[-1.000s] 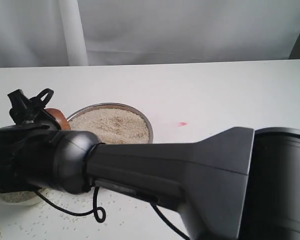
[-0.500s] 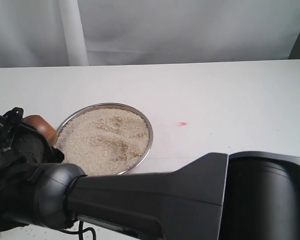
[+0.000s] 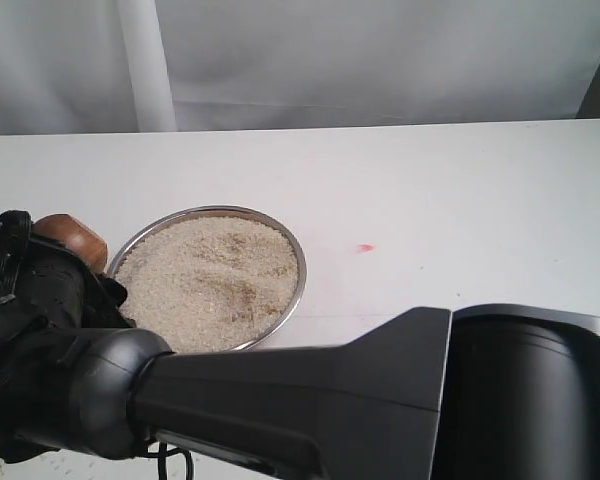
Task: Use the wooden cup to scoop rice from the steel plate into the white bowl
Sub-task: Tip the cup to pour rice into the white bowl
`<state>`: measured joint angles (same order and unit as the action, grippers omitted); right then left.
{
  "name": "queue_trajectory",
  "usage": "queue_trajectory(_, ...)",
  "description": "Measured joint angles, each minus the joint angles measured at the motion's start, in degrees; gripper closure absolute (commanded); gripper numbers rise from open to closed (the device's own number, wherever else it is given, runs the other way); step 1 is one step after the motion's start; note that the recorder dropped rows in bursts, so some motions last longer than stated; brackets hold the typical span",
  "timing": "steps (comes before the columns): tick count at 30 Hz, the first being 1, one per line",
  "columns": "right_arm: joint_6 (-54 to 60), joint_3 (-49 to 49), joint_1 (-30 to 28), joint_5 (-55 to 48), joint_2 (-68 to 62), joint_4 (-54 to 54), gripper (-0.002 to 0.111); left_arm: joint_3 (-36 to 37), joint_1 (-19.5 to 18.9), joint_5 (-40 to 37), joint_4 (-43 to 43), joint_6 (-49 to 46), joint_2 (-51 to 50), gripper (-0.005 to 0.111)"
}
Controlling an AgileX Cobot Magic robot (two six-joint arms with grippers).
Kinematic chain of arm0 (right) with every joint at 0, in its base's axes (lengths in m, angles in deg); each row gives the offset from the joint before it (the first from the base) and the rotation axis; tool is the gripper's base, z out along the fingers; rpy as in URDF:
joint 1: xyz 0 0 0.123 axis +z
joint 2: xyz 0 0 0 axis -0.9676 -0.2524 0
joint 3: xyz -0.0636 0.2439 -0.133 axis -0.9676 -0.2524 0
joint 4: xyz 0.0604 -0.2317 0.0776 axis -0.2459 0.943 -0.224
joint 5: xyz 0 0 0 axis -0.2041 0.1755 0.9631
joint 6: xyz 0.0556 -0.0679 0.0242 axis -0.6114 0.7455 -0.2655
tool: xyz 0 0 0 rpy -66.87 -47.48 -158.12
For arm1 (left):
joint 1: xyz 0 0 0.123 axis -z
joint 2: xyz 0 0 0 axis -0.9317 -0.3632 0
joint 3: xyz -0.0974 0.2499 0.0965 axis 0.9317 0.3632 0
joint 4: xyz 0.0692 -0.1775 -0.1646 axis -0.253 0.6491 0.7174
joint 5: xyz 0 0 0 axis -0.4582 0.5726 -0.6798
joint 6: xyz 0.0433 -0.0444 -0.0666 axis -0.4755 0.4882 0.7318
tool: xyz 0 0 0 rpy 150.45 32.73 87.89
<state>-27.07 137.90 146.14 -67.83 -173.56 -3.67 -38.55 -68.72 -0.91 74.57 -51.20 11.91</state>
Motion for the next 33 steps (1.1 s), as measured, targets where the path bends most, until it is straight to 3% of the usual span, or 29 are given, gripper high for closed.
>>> queue_trajectory(22, 0.0, -0.87, 0.71, -0.82, 0.0, 10.95, 0.108, 0.0, 0.0, 0.0, 0.0, 0.0, 0.0, 0.107)
queue_trajectory(33, -1.01, -2.23, 0.71, -1.56, 0.0, 11.44, 0.108, 0.0, 0.0, 0.0, 0.0, 0.0, 0.0, 0.107)
